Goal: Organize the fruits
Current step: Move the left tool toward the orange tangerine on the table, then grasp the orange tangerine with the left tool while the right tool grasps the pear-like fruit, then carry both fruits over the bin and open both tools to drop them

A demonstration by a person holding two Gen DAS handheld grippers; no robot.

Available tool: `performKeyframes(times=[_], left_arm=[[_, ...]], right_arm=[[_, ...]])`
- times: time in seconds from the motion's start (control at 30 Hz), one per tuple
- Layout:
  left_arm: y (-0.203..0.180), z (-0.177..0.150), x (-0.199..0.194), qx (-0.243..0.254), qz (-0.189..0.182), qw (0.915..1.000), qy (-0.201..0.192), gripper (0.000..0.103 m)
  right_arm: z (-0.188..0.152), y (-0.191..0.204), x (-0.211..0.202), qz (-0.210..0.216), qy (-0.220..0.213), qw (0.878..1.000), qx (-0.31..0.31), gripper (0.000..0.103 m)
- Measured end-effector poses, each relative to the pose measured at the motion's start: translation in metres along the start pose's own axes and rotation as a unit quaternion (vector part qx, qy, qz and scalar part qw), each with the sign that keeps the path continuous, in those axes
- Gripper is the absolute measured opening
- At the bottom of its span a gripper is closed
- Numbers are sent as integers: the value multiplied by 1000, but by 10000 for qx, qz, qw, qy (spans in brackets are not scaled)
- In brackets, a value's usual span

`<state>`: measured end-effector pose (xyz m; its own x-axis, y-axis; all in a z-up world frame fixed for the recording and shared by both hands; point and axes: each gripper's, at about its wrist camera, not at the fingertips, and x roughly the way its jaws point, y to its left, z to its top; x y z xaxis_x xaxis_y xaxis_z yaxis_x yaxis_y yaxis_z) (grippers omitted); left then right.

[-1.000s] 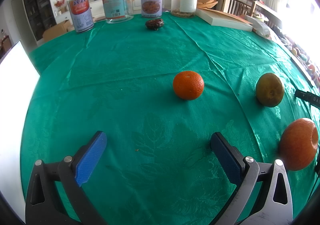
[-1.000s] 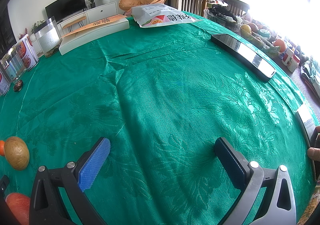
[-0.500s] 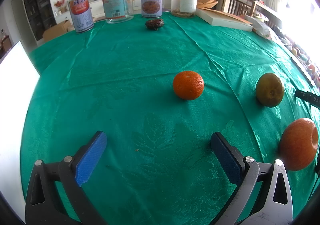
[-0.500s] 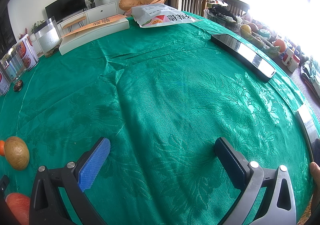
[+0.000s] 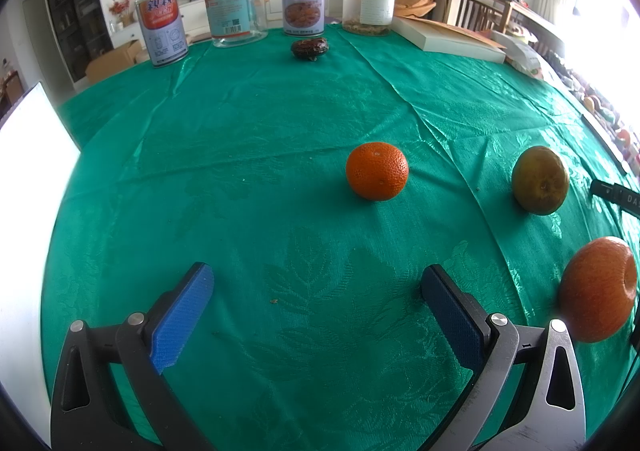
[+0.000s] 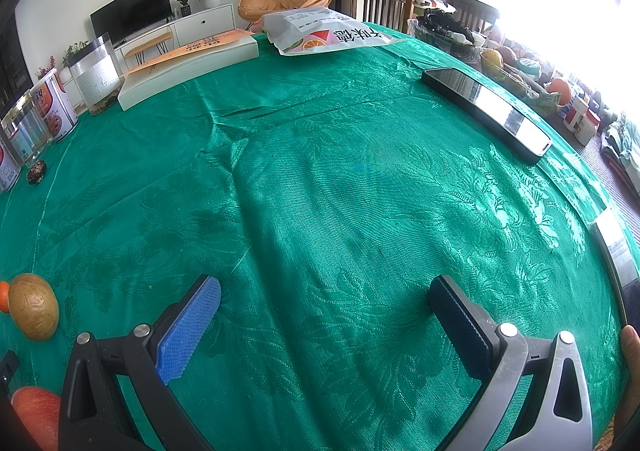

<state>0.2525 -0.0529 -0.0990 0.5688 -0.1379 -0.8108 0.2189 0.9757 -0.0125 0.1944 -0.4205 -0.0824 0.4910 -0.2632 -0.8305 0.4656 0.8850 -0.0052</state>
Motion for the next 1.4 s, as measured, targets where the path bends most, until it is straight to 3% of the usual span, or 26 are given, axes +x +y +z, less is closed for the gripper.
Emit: performKeyframes(times=[0.3,0.4,0.53,0.63,0.77,0.8,0.83,0.87,0.97,1.0,1.07,1.13,1.17,1.27,1.3,1.4], left_arm=[[0,0,-1,-43,-27,10000,6,102],[-4,12,-1,41,-585,9983,58,101],[-14,37,10,239,-486,9984,170,101],[-11,46,19,53,-642,9976,252,99],[-11,49,23,120,-553,9983,135,78],[-11,50,24,146,-545,9984,83,66],[-11,50,23,162,-547,9984,27,42],[-10,50,22,138,-588,9982,15,30],[4,45,5,-248,-750,9967,-188,31],[8,41,-2,-365,-774,9960,-270,31],[12,33,-17,-540,-788,9948,-353,31],[16,25,-33,-733,-865,9929,-367,31],[18,22,-42,-825,-912,9919,-331,31],[26,13,-69,-1040,-1077,9885,-213,31],[29,10,-79,-1089,-1144,9873,-176,31],[39,-3,-111,-1164,-1449,9825,-77,31]], right_arm=[[0,0,0,1,0,10000,0,103],[0,0,0,0,0,10000,-1,103],[0,0,0,-1,0,10000,11,103],[-1,1,-1,-13,-1,10000,6,103],[-1,2,-1,-40,0,10000,53,103],[0,3,0,-41,5,10000,61,103],[4,4,1,-3,125,9999,32,103],[8,5,0,128,307,9994,65,103],[17,21,-37,1214,208,9922,194,94],[19,35,-49,1762,279,9839,89,94],[20,76,-58,2748,857,9572,-297,94],[13,116,-53,3013,1415,9405,-686,94],[12,133,-48,2927,1531,9400,-855,93],[8,163,-29,2520,1762,9454,-1082,70],[8,167,-24,2448,1820,9470,-1005,55],[10,168,-28,2347,1719,9521,-940,50]])
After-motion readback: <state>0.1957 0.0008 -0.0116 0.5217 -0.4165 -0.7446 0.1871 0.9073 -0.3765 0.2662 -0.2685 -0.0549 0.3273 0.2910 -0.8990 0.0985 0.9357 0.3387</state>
